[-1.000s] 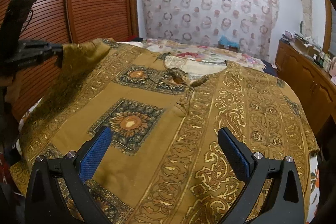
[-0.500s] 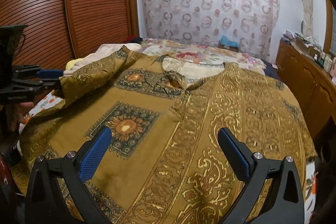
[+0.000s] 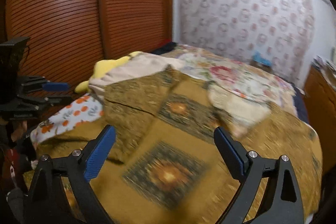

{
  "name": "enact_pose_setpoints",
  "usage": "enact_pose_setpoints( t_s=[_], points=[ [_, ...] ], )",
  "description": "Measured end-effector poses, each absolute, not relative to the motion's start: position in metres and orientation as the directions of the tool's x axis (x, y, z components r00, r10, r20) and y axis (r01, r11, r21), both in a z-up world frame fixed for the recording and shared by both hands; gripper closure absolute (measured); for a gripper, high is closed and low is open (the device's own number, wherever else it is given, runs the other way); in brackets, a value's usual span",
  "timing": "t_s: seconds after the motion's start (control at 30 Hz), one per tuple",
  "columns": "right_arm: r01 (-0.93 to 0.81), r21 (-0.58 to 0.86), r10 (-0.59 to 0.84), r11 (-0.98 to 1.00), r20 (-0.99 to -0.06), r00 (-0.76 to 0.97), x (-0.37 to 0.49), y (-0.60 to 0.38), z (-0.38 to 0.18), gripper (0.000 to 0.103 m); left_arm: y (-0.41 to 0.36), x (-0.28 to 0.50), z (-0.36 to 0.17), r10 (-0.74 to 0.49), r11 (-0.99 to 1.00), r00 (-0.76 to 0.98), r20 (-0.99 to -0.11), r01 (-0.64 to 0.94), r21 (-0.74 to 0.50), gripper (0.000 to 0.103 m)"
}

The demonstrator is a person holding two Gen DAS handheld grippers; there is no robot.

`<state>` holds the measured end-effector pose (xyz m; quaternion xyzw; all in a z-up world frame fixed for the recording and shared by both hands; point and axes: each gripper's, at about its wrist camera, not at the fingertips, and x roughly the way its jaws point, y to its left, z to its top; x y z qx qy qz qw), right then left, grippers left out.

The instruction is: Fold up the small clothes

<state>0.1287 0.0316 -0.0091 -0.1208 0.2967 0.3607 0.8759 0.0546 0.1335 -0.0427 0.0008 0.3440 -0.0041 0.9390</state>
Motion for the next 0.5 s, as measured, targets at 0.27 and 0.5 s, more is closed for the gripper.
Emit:
enact_pose_setpoints(
  t_s=[0.27,0.5],
  points=[
    [-0.815,-0.007,0.591,0.579,-0.685,0.426,0.152,0.14,-0.039,0.013,0.155,0.048,-0.066,-0.022,0.996,0.742,-0.67,-0.039,-0.077,0.06],
    [-0.845,-0.097,0.509,0.526,-0.759,0.405,0.156,0.194,-0.072,0.033,0.166,0.039,-0.07,-0.014,0.993,0.756,-0.654,-0.066,-0.097,0.06]
  ],
)
